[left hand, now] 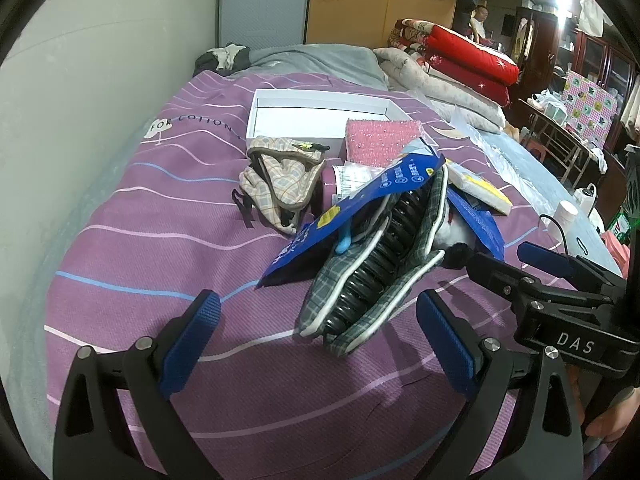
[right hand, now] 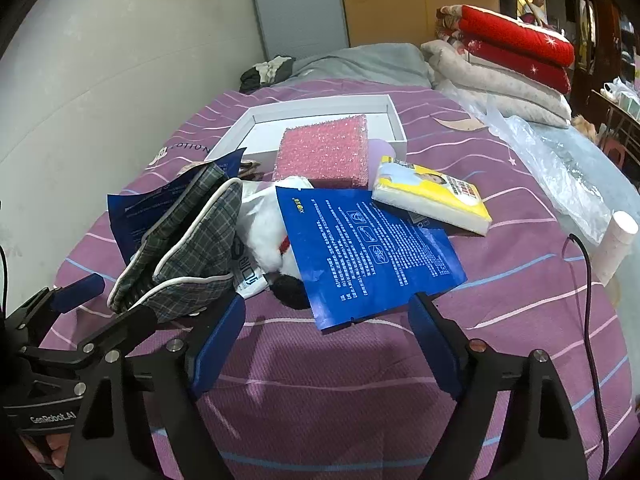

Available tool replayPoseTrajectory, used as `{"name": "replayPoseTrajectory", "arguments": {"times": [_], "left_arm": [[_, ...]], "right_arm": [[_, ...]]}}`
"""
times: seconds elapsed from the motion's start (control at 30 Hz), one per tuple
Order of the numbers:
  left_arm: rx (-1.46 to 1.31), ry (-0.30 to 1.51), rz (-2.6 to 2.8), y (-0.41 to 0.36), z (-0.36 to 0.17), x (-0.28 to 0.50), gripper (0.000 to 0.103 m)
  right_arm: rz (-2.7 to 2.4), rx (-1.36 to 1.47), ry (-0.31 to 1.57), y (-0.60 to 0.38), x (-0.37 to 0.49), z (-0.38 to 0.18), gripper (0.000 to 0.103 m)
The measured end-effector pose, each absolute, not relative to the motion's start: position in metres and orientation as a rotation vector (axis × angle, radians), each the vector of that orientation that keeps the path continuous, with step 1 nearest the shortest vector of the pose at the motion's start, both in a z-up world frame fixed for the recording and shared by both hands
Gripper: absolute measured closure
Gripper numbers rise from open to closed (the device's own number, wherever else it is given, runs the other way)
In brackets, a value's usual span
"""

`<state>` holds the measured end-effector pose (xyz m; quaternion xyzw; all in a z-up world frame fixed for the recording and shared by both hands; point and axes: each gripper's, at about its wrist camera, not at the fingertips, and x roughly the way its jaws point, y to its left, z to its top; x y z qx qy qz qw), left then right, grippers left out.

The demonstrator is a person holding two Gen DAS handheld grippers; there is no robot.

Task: Organize soft objects

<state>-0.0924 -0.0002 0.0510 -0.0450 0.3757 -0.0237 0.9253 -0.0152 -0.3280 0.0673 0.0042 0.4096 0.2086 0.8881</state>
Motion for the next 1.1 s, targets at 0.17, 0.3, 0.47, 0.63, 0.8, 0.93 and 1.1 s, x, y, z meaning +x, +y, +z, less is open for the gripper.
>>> {"name": "replayPoseTrajectory", "arguments": {"times": [0.17, 0.3, 0.47, 0.63, 0.8, 0.93, 1.1], "left_arm": [[-0.091, 0.772, -0.049, 0.000, 0.050, -0.093, 0.005], [-0.093, 0.771, -0.049, 0.000, 0.051, -0.093, 0.005], [-0.093, 0.773, -0.049, 0.000, 0.051, -0.092, 0.005], [-0.092, 0.772, -0.049, 0.000, 0.052, -0.092, 0.005], [-0.118, 0.755, -0.061, 0.005, 0.056, -0.094, 0.005], [-0.159, 0.738, -0.094, 0.011, 0.062, -0.095, 0.011], [-0.163, 0.746, -0.122, 0.012, 0.067, -0.093, 0.016]], "right_arm": [[0.447, 0.012, 0.853, -0.328, -0.014, 0.067, 0.019], [0.450, 0.013, 0.856, -0.328, -0.014, 0.066, 0.019], [0.452, 0.015, 0.861, -0.328, -0.012, 0.066, 0.019], [0.448, 0.015, 0.868, -0.327, -0.011, 0.065, 0.019], [0.455, 0.034, 0.872, -0.330, -0.010, 0.065, 0.019], [0.494, 0.066, 0.878, -0.332, -0.010, 0.067, 0.019], [0.535, 0.087, 0.897, -0.331, -0.010, 0.068, 0.022]]}}
